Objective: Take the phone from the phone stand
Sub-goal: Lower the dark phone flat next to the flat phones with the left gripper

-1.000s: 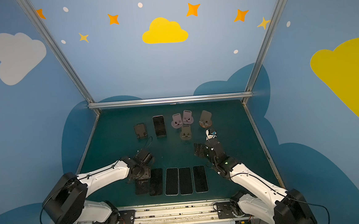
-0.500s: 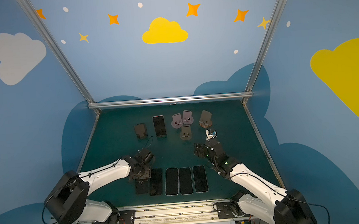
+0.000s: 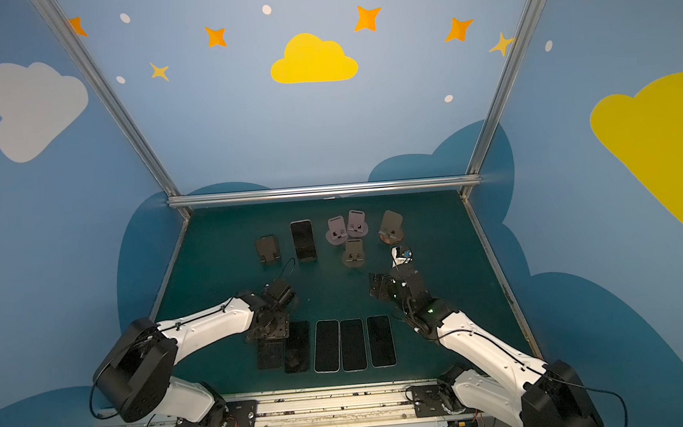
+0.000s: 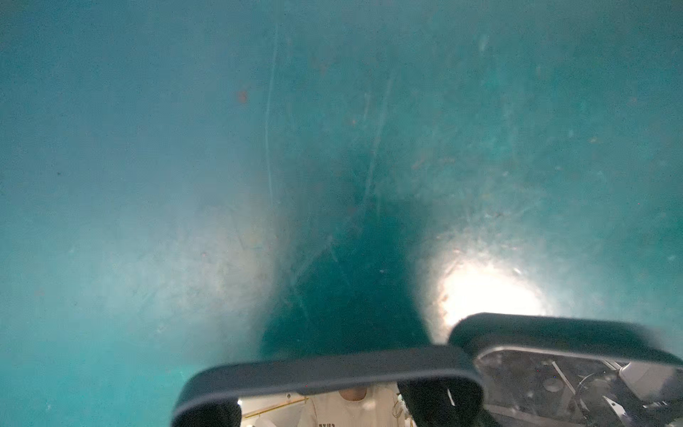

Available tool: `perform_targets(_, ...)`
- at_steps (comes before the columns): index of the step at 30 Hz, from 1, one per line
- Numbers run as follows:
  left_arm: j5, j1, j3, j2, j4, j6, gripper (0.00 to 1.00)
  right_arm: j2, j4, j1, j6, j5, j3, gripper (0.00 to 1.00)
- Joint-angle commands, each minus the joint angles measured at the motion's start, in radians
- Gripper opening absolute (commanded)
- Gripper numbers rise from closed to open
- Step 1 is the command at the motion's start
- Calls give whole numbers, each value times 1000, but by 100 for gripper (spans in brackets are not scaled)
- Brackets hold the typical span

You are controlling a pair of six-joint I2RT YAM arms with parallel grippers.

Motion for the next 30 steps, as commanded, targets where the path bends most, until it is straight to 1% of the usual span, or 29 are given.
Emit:
perform_targets(1, 67, -10, -34, 59, 87, -2, 76, 1, -1, 3, 9, 1, 26, 86)
perform_targets(9, 52, -10, -55, 33, 92, 3, 80, 5, 2, 3, 9, -1, 26, 86)
perform_targets(15, 46, -10, -61, 11, 100, 5, 80, 3, 1, 3, 9, 1, 25, 86)
perform_targets(17, 57, -11, -65, 6, 109, 4, 80, 4, 0, 3, 9, 1, 26, 85)
perform_targets(20, 106, -11, -86, -13, 149, -15, 79, 4, -1, 3, 7, 1, 25, 86)
perform_targets(25, 165, -16, -147, -97, 213, -76, 79, 2, -1, 3, 7, 0, 24, 86)
perform_targets(30, 152, -17, -174, -178, 206, -110, 80, 8, 5, 3, 7, -10, 26, 86)
